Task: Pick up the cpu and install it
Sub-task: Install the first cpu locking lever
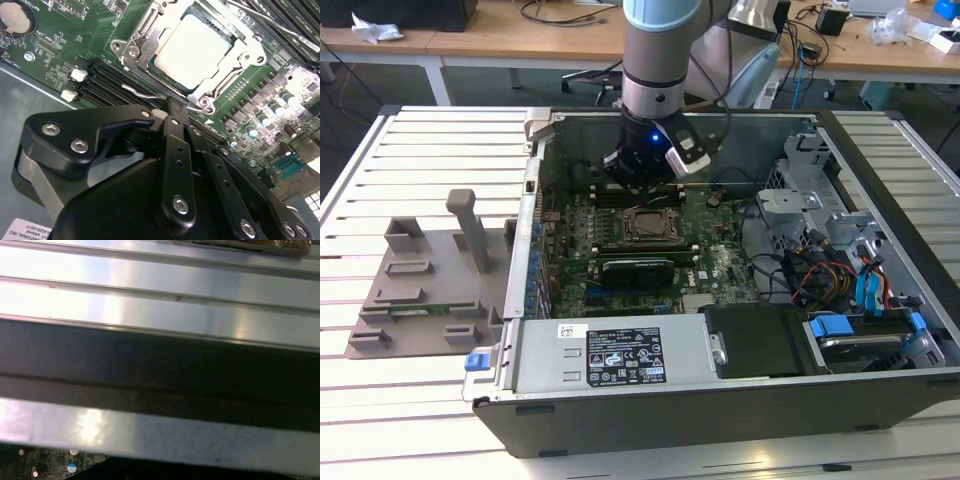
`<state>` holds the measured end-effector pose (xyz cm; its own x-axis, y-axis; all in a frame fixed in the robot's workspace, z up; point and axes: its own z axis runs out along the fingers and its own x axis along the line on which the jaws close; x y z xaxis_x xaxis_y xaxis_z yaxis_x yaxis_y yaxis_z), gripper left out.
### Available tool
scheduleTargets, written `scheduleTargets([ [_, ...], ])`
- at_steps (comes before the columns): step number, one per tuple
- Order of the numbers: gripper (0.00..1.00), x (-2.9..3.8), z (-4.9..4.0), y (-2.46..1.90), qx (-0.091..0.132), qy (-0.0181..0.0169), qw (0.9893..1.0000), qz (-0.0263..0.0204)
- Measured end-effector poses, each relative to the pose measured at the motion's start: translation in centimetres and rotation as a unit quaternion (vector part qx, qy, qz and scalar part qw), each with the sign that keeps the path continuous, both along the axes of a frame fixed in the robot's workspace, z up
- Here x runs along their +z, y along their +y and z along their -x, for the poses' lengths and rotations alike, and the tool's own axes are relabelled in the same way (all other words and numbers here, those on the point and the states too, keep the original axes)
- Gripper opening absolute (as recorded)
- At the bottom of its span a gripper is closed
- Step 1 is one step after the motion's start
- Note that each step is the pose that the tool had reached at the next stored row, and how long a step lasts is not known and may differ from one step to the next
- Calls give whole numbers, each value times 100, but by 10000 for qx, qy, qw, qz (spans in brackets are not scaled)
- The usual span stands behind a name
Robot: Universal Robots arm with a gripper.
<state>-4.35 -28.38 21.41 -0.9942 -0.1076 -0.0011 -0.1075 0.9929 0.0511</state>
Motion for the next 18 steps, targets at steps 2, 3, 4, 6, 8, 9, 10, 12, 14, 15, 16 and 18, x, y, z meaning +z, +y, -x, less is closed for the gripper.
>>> scheduleTargets([
  [2, 11, -6, -17, 0, 0, 1, 10000, 1],
  [3, 11, -11, -31, 0, 1, 1, 10000, 0],
  [4, 11, -14, -42, 0, 1, 2, 10000, 0],
  [6, 11, -20, -65, 0, 0, 4, 10000, 0],
  [8, 11, -26, -90, 0, 0, 5, 10000, 0],
  [9, 11, -29, -99, 0, 0, 5, 10000, 0],
  [10, 11, -32, -113, 0, 0, 6, 10000, 0],
  [12, 11, -40, -142, 0, 0, 9, 10000, 0],
  [14, 11, -49, -168, 0, 0, 13, 10000, 0],
  [15, 11, -54, -179, 0, 0, 15, 10000, 0],
  [16, 11, -60, -190, 0, 0, 16, 10000, 0],
  [18, 11, -74, -215, 0, 0, 20, 10000, 0],
])
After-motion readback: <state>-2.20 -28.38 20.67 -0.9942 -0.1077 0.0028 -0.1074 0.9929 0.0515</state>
